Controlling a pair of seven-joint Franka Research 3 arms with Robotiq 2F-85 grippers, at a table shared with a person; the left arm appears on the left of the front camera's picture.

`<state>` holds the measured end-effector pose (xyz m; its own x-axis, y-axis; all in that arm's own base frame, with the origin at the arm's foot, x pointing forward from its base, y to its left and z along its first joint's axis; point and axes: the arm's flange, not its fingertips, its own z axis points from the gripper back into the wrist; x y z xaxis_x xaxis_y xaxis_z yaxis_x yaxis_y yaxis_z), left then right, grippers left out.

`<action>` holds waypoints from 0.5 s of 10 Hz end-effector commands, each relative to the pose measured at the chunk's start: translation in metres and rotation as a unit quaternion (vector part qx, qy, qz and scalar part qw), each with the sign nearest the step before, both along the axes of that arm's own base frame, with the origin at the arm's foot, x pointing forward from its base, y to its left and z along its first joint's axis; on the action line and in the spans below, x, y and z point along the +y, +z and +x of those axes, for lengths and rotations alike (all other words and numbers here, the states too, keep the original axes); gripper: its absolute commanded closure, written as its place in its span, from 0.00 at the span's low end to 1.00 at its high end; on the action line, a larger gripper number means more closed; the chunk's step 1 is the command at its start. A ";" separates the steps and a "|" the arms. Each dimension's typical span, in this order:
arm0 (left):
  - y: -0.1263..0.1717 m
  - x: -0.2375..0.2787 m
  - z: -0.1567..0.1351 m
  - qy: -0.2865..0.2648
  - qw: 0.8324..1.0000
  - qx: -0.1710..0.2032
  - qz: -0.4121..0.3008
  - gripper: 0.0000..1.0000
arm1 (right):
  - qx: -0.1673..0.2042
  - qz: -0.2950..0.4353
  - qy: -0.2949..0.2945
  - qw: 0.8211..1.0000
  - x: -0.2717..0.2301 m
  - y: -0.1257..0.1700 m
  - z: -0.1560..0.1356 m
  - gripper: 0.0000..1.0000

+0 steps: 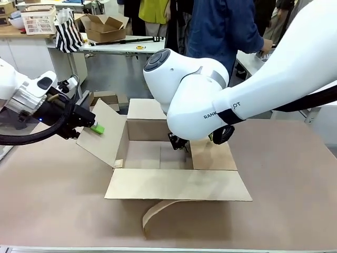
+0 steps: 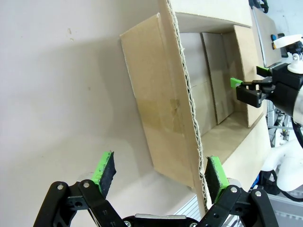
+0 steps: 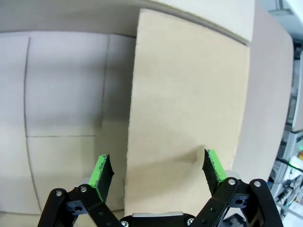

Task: Pack the gift set into the box.
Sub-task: Place both hands on the side flaps of the Package Box and spread them outward.

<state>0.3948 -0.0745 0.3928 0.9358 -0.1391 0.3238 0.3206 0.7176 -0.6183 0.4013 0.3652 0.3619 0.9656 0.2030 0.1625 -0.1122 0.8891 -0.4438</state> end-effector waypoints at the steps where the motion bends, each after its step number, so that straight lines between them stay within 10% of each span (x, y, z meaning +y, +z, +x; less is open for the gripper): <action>1: 0.001 0.002 -0.002 -0.007 1.000 -0.004 -0.004 0.00 | -0.024 -0.021 -0.022 0.999 0.001 -0.005 -0.001 0.00; 5: 0.001 0.002 -0.002 -0.007 1.000 -0.004 -0.004 0.00 | -0.051 -0.048 -0.011 0.997 0.001 0.024 -0.008 0.00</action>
<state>0.3948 -0.0745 0.3927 0.9359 -0.1391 0.3237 0.3205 0.7176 -0.6183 0.3947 0.3631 0.3771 0.9591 0.1992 0.2013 -0.0745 0.8633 -0.4991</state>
